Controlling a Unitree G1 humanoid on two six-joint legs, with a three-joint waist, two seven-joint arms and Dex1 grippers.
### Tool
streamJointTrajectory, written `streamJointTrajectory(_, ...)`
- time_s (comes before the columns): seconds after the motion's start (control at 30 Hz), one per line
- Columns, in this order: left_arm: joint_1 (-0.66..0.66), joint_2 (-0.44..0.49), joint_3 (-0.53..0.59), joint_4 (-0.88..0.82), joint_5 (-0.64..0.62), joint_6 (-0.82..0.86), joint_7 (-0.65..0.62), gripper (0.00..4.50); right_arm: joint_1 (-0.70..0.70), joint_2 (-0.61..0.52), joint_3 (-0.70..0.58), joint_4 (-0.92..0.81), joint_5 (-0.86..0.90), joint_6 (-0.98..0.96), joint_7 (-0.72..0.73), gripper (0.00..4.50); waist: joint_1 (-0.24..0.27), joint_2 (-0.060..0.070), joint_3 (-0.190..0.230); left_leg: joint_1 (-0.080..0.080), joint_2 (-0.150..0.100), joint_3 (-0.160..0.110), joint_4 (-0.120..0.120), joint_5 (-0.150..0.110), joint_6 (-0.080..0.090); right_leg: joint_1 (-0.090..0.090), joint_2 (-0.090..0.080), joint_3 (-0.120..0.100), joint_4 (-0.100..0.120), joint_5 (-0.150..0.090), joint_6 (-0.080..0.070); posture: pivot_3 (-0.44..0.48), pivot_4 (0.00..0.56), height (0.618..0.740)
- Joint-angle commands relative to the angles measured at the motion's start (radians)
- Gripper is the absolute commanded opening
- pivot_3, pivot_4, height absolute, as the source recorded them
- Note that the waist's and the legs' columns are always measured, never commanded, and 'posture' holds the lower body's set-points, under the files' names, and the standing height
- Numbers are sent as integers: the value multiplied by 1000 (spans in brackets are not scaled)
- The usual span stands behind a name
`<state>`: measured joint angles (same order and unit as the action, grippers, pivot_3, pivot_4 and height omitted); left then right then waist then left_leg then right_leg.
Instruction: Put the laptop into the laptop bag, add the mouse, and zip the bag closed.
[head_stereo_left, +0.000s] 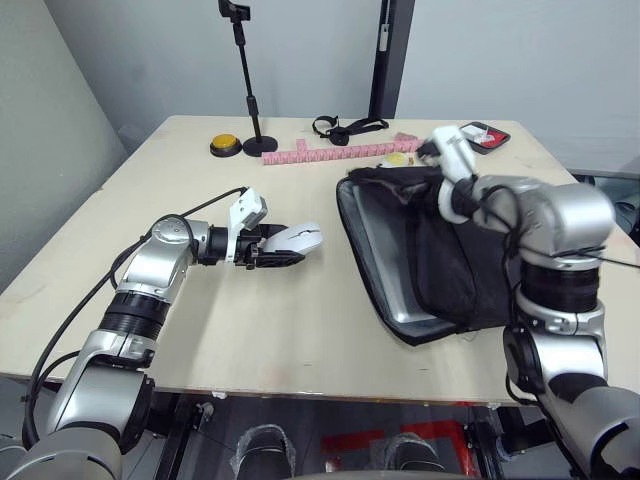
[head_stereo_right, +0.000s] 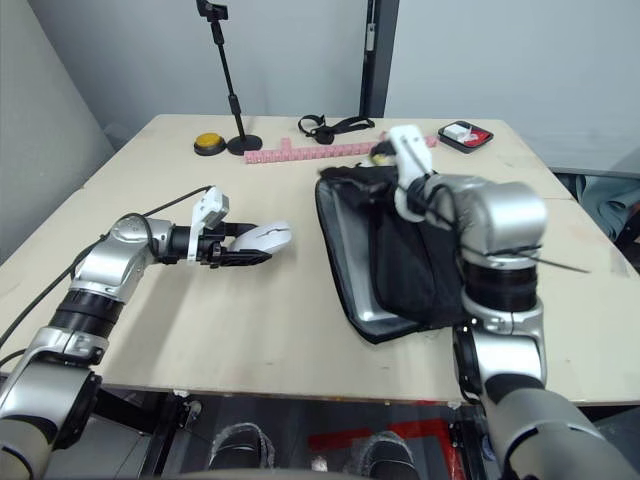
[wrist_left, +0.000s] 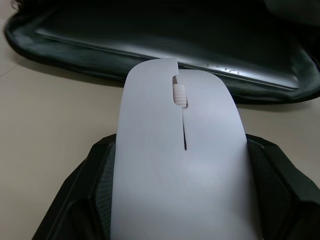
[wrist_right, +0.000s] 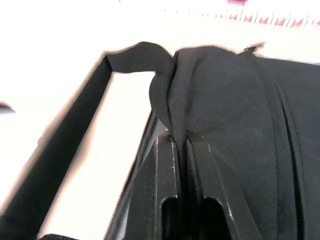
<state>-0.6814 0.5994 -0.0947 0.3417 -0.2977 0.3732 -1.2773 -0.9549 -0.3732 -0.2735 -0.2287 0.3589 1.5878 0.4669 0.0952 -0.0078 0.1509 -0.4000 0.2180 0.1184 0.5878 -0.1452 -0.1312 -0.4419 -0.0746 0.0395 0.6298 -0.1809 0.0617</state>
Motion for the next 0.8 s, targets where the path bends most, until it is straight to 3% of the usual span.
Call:
streamJointTrajectory(0.03, -29, 1, 4, -4, 2, -19, -8, 2850, -81, 1, -196, 49, 63, 25, 22, 36, 2, 0, 0, 0, 0, 0, 0, 0, 0, 0, 0, 0, 0, 0, 0, 0, 150, 739)
streamJointTrajectory(0.2, -30, -3, -8, 5, 9, -32, -12, 2850, -108, 27, -346, 109, 170, 27, 12, 36, 4, 0, 0, 0, 0, 0, -1, 0, 0, 0, 0, -1, 0, 0, 0, 0, 150, 739)
streamJointTrajectory(0.43, -53, -75, -31, 11, 30, -73, 12, 2850, -112, 56, -355, 119, 224, 27, -53, 36, 4, 2, 1, 0, 0, 0, -1, 0, 0, 0, 0, 0, 0, 0, 0, 0, 150, 739)
streamJointTrajectory(0.63, -107, -225, -49, 59, 36, -97, 78, 2850, -119, 66, -357, 120, 284, 27, -99, 36, 10, 2, 1, -1, 0, 0, -1, 1, 1, 0, -1, -1, -1, 0, -1, 0, 150, 739)
streamJointTrajectory(0.8, -200, -331, -40, 231, 73, -187, 159, 2850, -118, 77, -362, 108, 356, 27, -151, 36, 7, 2, 1, 0, 0, 0, -2, 1, 1, 0, 0, -1, -1, 0, -1, 0, 150, 739)
